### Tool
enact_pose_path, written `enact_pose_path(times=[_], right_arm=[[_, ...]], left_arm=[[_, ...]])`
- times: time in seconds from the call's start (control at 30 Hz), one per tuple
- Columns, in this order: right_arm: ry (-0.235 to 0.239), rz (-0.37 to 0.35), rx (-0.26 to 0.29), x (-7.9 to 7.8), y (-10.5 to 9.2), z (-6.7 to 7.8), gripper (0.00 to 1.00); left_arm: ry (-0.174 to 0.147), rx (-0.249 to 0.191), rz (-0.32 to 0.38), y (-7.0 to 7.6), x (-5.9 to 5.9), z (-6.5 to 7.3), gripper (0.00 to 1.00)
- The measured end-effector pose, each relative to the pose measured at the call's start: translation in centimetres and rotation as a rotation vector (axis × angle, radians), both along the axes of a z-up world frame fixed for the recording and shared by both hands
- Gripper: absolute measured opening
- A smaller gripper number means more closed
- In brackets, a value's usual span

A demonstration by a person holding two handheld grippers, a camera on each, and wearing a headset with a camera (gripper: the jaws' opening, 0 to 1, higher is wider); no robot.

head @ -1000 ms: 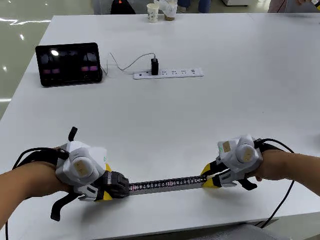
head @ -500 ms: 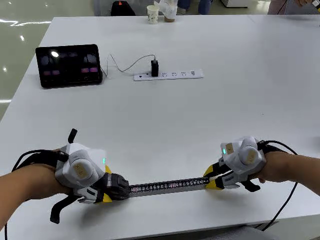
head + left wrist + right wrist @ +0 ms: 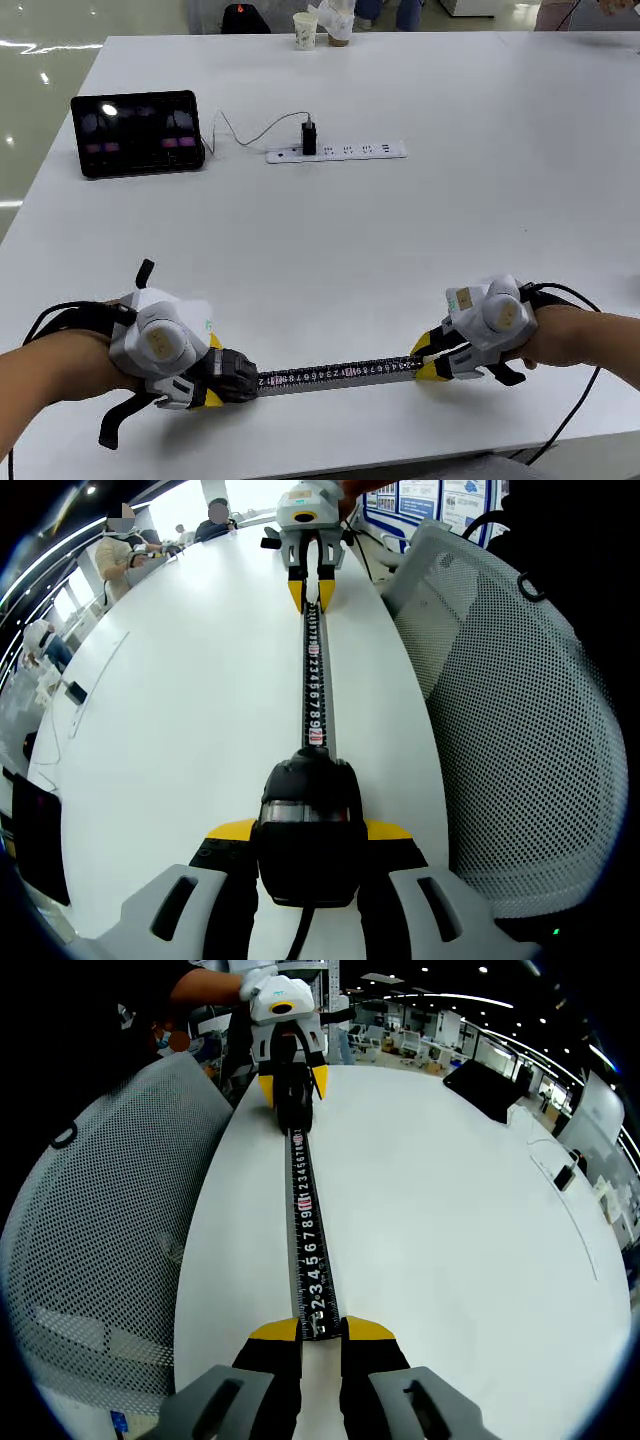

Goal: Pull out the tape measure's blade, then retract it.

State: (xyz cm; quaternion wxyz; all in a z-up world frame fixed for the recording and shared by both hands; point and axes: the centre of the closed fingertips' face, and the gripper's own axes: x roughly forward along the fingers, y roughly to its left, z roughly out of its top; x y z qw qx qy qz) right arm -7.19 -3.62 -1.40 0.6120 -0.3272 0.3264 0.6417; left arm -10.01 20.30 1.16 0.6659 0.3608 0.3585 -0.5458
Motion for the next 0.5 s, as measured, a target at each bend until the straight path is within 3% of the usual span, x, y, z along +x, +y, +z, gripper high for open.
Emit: enact_pose_path(times=[0.5], right_arm=[[-0.003,-0.003,-0.006,0.18,-0.54,0.0,0.1]], left_arm=[[-0.001,0.003,0.002,0.09,0.01,-0.09,0.32]])
